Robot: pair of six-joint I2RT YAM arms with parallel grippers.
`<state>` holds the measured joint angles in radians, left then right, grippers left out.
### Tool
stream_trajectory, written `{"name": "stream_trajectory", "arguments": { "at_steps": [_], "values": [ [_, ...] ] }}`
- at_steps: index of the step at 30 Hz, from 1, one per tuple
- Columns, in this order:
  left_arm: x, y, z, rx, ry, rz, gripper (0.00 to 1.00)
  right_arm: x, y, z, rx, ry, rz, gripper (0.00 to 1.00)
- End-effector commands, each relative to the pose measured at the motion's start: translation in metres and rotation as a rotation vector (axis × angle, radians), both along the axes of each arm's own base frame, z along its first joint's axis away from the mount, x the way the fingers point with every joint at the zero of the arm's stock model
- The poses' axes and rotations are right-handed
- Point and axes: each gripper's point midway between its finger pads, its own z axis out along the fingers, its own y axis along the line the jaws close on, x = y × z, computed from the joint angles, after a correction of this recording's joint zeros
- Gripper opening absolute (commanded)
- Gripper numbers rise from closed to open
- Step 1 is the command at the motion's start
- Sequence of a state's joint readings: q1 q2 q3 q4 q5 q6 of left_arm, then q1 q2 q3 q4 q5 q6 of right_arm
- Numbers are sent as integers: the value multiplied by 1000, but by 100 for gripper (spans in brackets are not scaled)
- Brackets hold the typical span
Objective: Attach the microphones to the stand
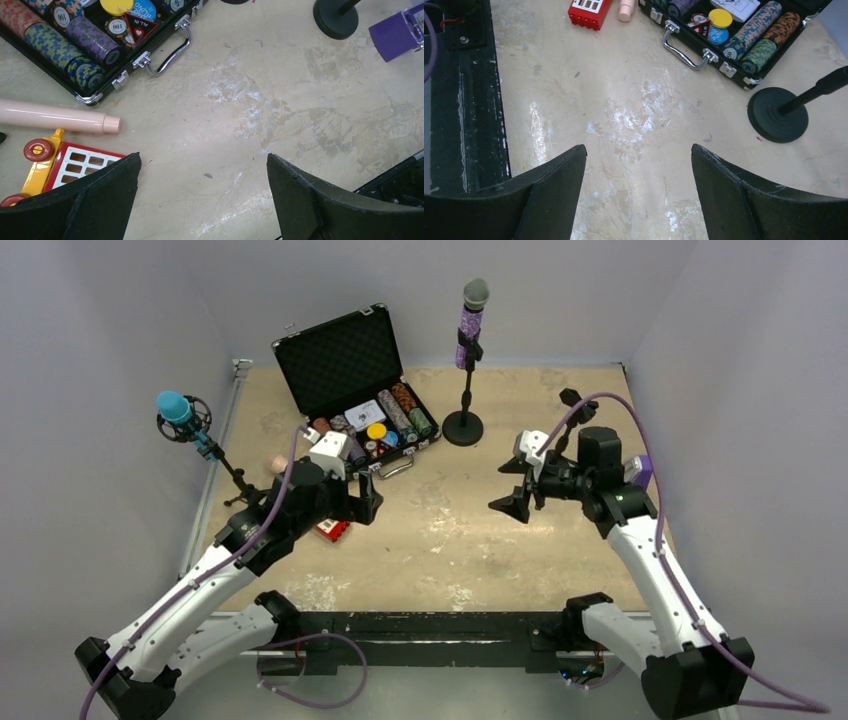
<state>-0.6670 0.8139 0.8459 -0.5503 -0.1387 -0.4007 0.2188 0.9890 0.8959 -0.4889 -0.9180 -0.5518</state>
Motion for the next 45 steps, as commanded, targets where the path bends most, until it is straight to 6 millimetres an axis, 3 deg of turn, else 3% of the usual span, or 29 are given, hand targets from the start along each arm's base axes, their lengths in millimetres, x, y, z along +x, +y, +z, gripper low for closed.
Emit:
{"name": "stream_trajectory", "arguments": {
  "at_steps": [1,5,14,22,25,33,36,39,42,45],
  "values": [
    [3,-7,8,-91,-13,19,99,-9,-12,5,20,-44,14,80],
    [14,-3,7,-114,-18,59,99,-8,-21,5,39,-35,-27,79],
    [59,14,-5,-183,85,180,99,-8,-32,0,28,-61,-72,80],
    [99,63,-31,-134,181,462,99,-4,-42,-3,54,-71,-113,80],
    [105,69,-39,-112,225,512,99,-4,-42,-3,50,-73,-116,80],
    [93,55,-37,-81,228,353,99,3,-57,8,70,-77,-178,79],
    [76,33,-20,-120,211,168,99,8,-64,15,58,-81,-212,80],
    [57,20,6,-162,147,34,99,13,-70,35,44,-93,-250,79],
    [40,23,30,-131,62,-38,99,14,-74,56,45,-95,-267,79],
    [27,35,38,-52,-16,-65,99,19,-79,79,72,-76,-306,79]
  ]
}}
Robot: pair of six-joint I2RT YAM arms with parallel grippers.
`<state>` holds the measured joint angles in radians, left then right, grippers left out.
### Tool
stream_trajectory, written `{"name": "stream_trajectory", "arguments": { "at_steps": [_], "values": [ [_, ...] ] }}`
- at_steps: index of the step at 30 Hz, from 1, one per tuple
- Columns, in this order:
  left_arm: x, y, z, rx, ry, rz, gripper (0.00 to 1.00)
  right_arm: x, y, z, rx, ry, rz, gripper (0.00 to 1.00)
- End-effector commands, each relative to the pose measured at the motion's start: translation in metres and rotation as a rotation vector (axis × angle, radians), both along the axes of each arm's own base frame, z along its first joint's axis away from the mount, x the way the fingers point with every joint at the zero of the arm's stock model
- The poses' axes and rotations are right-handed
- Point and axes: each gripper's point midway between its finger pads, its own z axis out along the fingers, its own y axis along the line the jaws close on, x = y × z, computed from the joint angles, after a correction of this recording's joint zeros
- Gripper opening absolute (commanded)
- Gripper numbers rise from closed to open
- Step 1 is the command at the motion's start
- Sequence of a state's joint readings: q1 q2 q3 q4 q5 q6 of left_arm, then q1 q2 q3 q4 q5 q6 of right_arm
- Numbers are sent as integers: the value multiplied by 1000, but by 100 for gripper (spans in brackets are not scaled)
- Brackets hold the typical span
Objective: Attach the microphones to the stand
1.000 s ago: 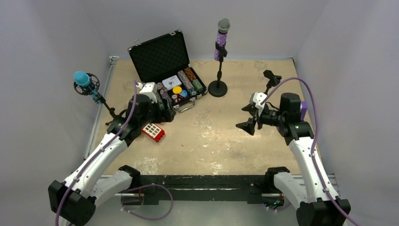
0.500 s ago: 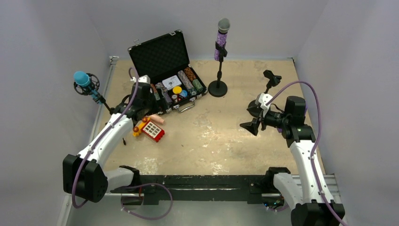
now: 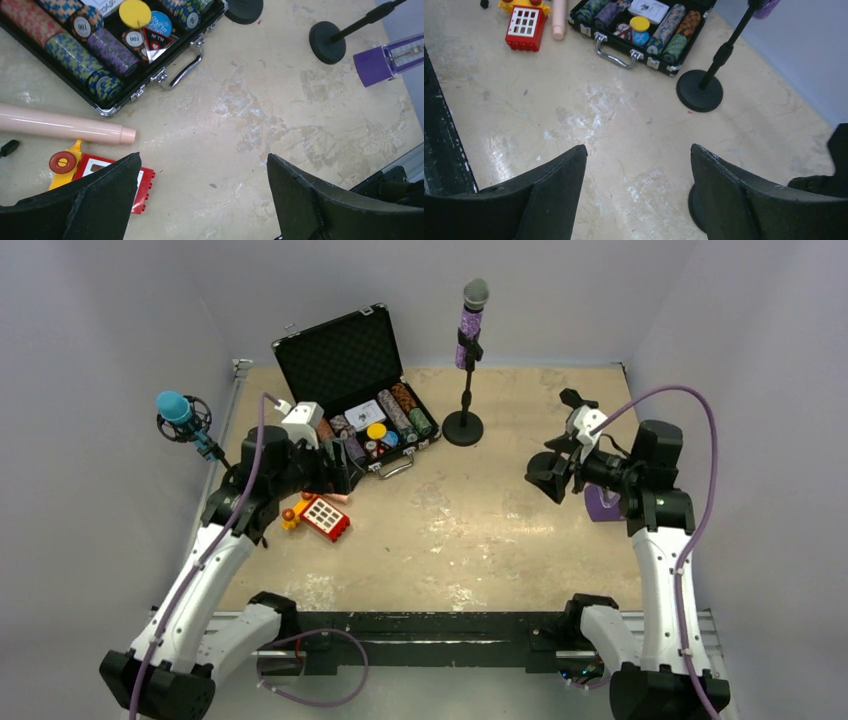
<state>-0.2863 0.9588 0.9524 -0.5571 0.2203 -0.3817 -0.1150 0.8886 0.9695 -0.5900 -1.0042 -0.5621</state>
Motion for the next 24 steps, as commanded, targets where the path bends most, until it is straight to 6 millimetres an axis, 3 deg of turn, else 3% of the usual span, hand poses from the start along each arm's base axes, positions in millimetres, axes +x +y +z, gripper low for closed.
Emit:
{"name": "stream_trajectory", "arguments": {
  "at_steps": [1,6,11,15,24],
  "values": [
    [-20,7,27,99,-167,-129,99,4,-8,42,38,8,-63,79],
    [-29,14,4,133,-232,-136,99,26,-31,82,108,51,-186,79],
    [-32,20,5,161,-252,-129,99,56,-58,102,100,68,-335,79],
    [-34,19,5,162,-255,-138,99,77,-76,100,19,75,-379,80],
    [-34,24,5,181,-264,-124,99,108,-105,58,-262,143,-286,76]
  ]
}}
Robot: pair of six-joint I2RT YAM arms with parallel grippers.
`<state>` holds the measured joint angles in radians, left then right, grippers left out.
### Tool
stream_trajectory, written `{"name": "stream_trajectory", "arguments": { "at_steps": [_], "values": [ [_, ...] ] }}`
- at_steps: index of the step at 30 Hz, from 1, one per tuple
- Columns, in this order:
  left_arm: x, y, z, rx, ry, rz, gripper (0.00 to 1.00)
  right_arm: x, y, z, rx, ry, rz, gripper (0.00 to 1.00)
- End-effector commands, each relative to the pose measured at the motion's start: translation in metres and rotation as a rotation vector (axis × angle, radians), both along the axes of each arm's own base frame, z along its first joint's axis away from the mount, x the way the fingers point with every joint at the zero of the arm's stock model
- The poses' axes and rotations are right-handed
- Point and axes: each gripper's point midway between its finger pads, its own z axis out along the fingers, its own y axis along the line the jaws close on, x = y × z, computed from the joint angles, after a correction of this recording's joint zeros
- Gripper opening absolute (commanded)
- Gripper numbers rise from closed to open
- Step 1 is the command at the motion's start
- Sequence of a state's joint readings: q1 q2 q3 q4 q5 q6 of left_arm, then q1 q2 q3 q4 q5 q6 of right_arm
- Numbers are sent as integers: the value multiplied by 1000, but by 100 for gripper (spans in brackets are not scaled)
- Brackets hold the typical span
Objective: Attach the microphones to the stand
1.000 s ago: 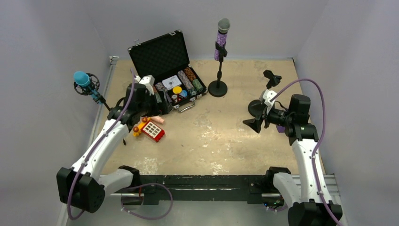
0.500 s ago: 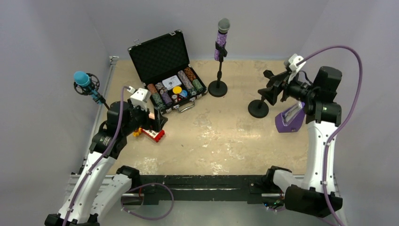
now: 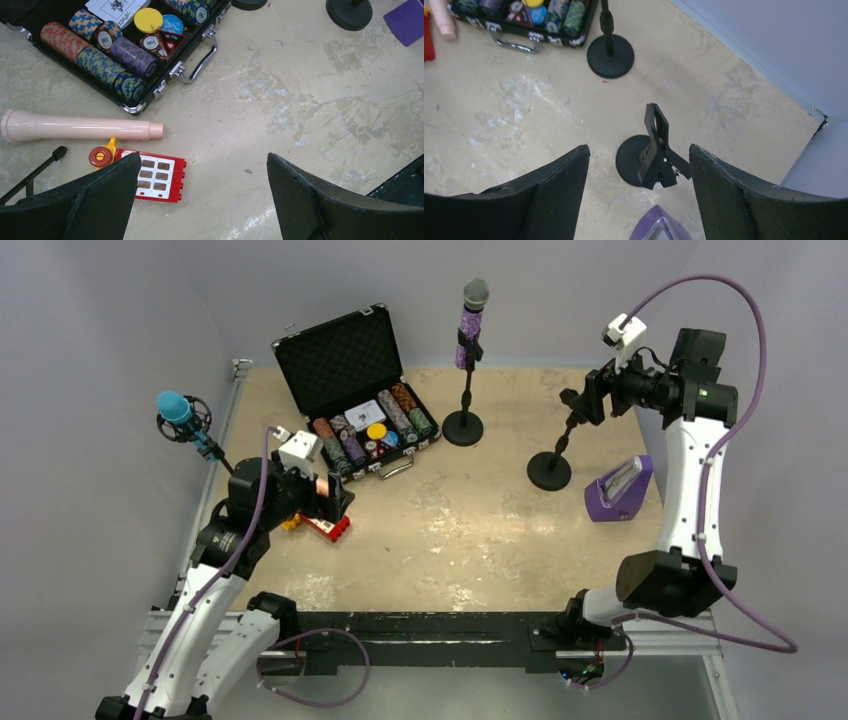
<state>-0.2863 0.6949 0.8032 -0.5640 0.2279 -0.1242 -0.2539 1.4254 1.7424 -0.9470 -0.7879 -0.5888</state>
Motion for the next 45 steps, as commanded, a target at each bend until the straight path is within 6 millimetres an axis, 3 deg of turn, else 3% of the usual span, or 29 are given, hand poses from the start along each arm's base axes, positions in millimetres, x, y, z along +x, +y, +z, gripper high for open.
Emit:
{"name": "stream_trajectory", "arguments": {
  "at_steps": [1,12,18,23,29,33,39,45],
  "values": [
    [4,3,7,16,-48,3,99,1,-17,-22,-162,42,39,76],
    [5,3,4,20,-41,0,99,39,-18,-47,-222,89,72,68],
    [5,4,5,24,-45,7,99,36,-1,-68,-256,135,165,41],
    [5,4,4,24,-46,8,99,24,15,-62,-266,138,236,20],
    [5,5,5,25,-50,9,99,-7,64,-48,-248,113,375,12],
    [4,4,6,24,-56,5,99,-38,113,-38,-215,105,526,11],
    [3,3,7,19,-67,-4,99,-76,172,-49,-217,145,718,11],
    [1,-1,10,9,-83,-33,99,-101,214,-53,-216,188,857,12]
  ]
}}
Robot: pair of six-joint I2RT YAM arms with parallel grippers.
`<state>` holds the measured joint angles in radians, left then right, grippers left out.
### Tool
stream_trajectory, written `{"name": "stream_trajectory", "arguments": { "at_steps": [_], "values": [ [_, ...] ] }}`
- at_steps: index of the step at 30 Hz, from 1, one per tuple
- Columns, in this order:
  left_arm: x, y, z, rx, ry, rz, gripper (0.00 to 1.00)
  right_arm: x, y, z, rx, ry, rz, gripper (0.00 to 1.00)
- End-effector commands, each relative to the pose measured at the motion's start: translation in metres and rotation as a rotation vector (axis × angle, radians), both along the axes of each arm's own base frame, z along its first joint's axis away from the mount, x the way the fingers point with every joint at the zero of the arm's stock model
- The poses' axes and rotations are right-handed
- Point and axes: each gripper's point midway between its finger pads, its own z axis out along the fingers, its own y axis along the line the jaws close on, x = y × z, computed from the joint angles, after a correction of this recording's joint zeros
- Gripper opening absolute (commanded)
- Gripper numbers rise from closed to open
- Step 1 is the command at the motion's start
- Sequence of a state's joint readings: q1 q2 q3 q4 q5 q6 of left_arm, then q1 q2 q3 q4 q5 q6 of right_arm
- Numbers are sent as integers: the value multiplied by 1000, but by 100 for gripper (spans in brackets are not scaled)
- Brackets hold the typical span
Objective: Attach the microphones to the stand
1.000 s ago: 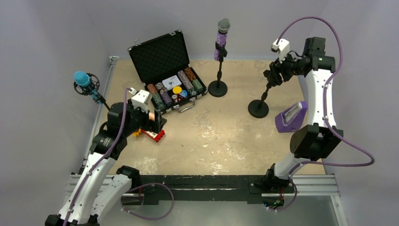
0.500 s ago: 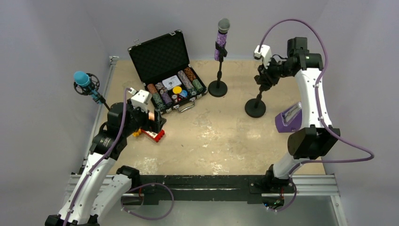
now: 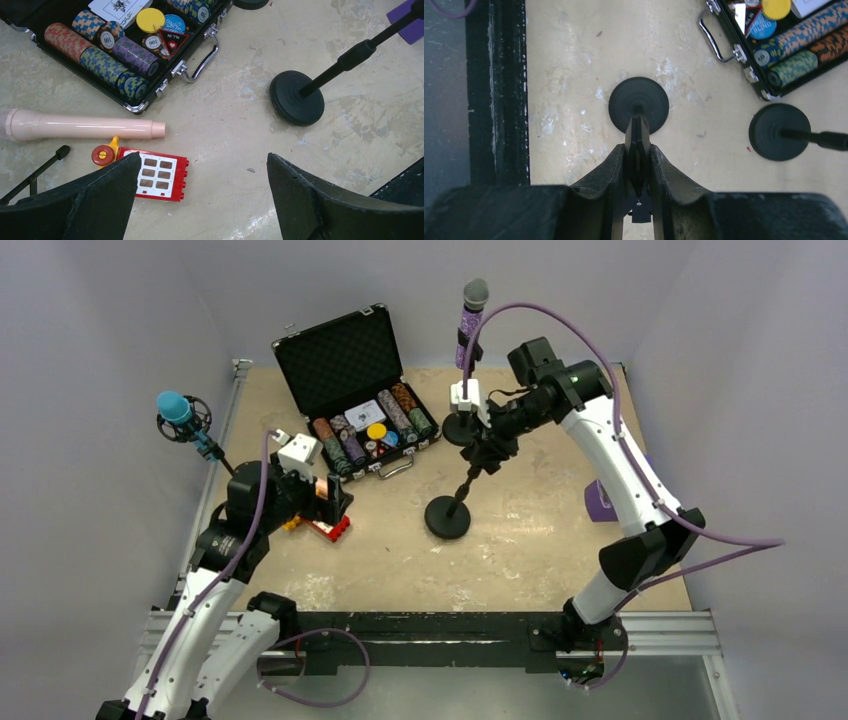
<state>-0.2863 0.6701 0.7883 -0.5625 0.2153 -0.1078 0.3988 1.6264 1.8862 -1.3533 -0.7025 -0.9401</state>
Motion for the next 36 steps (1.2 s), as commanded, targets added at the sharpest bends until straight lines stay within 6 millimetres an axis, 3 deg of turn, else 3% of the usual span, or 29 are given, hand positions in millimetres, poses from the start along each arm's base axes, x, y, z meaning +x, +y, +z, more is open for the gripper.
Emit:
{"name": "stream_trajectory", "arguments": {
  "at_steps": [1,9,19,25,29,36],
  "values": [
    [2,-6,11,-8,-67,-48,99,-18,25,16,45,9,75,14],
    [-3,-13,16,-30,-94,-95,99,-30,50,22,110,55,116,36],
    [-1,-12,14,-27,-86,-84,99,-40,59,83,245,24,118,50],
    [2,-8,15,-48,-82,-37,99,-54,48,95,253,-10,120,52],
    [11,-3,12,-100,-30,66,100,-66,32,90,266,-5,106,52],
    [32,-12,6,-273,140,218,100,-67,-9,76,376,-35,-16,53]
  ]
}}
